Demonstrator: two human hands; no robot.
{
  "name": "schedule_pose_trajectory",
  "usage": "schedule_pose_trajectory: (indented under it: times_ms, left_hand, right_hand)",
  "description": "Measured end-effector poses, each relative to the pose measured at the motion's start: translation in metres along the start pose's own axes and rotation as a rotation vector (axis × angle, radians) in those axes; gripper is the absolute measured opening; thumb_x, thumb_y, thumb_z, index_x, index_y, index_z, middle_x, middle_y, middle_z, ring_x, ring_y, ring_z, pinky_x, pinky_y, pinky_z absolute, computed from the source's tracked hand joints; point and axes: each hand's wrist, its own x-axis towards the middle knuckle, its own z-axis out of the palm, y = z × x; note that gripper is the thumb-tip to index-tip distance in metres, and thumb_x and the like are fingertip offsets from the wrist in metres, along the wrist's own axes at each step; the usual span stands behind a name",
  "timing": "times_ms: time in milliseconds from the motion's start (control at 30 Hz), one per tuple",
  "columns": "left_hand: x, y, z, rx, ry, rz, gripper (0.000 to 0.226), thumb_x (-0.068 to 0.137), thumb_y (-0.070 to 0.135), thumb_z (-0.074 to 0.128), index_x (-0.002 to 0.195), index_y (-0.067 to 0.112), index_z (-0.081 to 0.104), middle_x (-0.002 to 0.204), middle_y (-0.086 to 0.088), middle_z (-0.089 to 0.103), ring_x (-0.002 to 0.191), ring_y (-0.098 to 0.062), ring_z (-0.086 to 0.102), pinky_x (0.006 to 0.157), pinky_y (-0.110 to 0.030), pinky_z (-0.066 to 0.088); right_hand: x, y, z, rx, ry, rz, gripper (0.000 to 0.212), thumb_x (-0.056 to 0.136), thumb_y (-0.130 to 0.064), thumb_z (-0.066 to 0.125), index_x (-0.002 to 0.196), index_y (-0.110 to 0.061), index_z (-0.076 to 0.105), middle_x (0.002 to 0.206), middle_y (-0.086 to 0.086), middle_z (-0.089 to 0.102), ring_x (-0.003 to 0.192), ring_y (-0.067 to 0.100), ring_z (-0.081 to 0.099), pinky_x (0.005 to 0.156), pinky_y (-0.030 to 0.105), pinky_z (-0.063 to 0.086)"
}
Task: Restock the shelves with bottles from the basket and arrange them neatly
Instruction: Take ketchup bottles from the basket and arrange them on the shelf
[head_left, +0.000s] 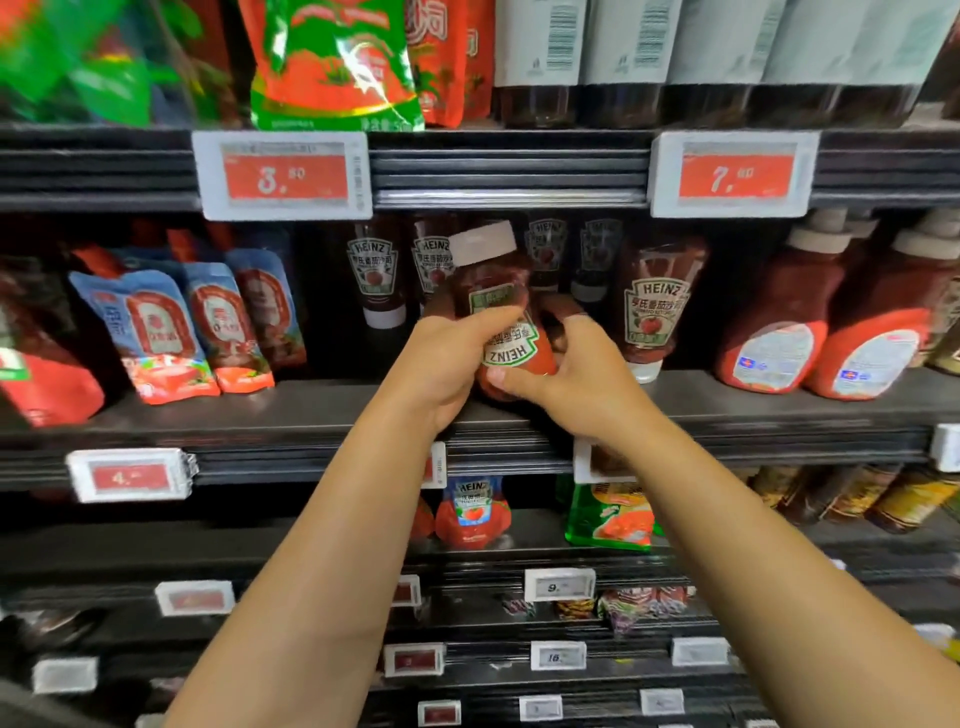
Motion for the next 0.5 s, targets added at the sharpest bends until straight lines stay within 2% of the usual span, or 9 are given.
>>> schedule_pose_trajectory:
  times_ms: [67,100,167,233,300,367,433,467,500]
  left_hand:
    - [0.000,0.004,-0.014,-0.036,0.007,0.039,0.011,0.085,-0.001,0.072,0.092,0.001,0.079,0.098,-0.019,0.077,0.092,-0.029,0.075,0.084,-0.038,0.060]
    - [-0.001,0.007,-0.022,-0.048,0.019,0.067,0.023,0.082,-0.003,0.074,0.105,-0.004,0.075,0.100,-0.018,0.076,0.095,-0.028,0.074,0.088,-0.040,0.059]
    - [-0.003,0.012,-0.041,-0.066,0.002,0.095,0.055,0.072,-0.002,0.081,0.124,-0.006,0.064,0.101,-0.016,0.076,0.095,-0.025,0.074,0.086,-0.038,0.059]
    - [-0.005,0.013,-0.055,-0.011,-0.030,0.143,0.062,0.064,-0.001,0.085,0.121,0.008,0.065,0.104,-0.014,0.075,0.096,-0.027,0.074,0.083,-0.037,0.060]
    - [-0.008,0.012,-0.061,0.068,-0.055,0.168,0.057,0.062,0.004,0.088,0.114,0.016,0.067,0.106,-0.011,0.076,0.099,-0.030,0.073,0.087,-0.043,0.060]
    - [-0.008,0.010,-0.063,0.121,-0.087,0.168,0.061,0.060,0.014,0.092,0.116,0.014,0.067,0.108,-0.012,0.076,0.102,-0.032,0.073,0.092,-0.045,0.058]
    - [-0.006,0.009,-0.063,0.187,-0.118,0.174,0.067,0.061,0.022,0.091,0.121,0.012,0.064,0.112,-0.014,0.075,0.105,-0.034,0.072,0.096,-0.044,0.056]
    - [-0.006,0.009,-0.063,0.217,-0.136,0.177,0.065,0.064,0.023,0.090,0.123,0.011,0.063,0.114,-0.014,0.075,0.106,-0.035,0.071,0.098,-0.044,0.055]
    - [-0.005,0.008,-0.063,0.245,-0.161,0.178,0.060,0.070,0.022,0.088,0.124,0.012,0.063,0.115,-0.013,0.074,0.107,-0.036,0.071,0.098,-0.043,0.055]
  right_hand:
    - [0.006,-0.003,-0.010,0.007,-0.028,-0.067,0.074,0.067,-0.034,0.094,0.130,-0.020,0.058,0.116,-0.002,0.071,0.103,0.013,0.070,0.094,0.037,0.056]
    - [0.008,-0.005,-0.017,0.008,-0.034,-0.111,0.071,0.067,-0.030,0.095,0.129,-0.024,0.060,0.114,-0.005,0.072,0.100,0.009,0.070,0.091,0.033,0.057]
    - [0.011,-0.010,-0.031,0.065,-0.037,-0.150,0.061,0.066,-0.027,0.095,0.117,-0.037,0.064,0.105,-0.010,0.074,0.090,0.005,0.072,0.078,0.030,0.060]
    - [0.013,-0.021,-0.041,0.113,-0.042,-0.164,0.056,0.062,-0.031,0.096,0.109,-0.041,0.066,0.095,-0.014,0.076,0.085,0.003,0.073,0.072,0.025,0.061]
    - [0.018,-0.030,-0.044,0.146,-0.021,-0.181,0.054,0.063,-0.029,0.095,0.110,-0.033,0.068,0.089,-0.020,0.076,0.083,-0.003,0.072,0.073,0.016,0.057]
    - [0.028,-0.037,-0.043,0.217,-0.018,-0.129,0.054,0.060,-0.034,0.096,0.108,-0.023,0.074,0.096,-0.008,0.079,0.094,0.010,0.075,0.088,0.031,0.059]
    - [0.036,-0.041,-0.040,0.228,-0.052,-0.054,0.054,0.052,-0.047,0.095,0.099,-0.025,0.079,0.101,-0.002,0.079,0.102,0.018,0.074,0.099,0.043,0.055]
    - [0.039,-0.041,-0.037,0.235,-0.052,-0.045,0.053,0.050,-0.048,0.093,0.097,-0.028,0.079,0.101,-0.004,0.079,0.101,0.014,0.074,0.098,0.041,0.056]
    - [0.042,-0.041,-0.034,0.237,-0.023,-0.035,0.055,0.047,-0.050,0.090,0.096,-0.027,0.078,0.098,-0.008,0.078,0.096,0.007,0.074,0.092,0.032,0.058]
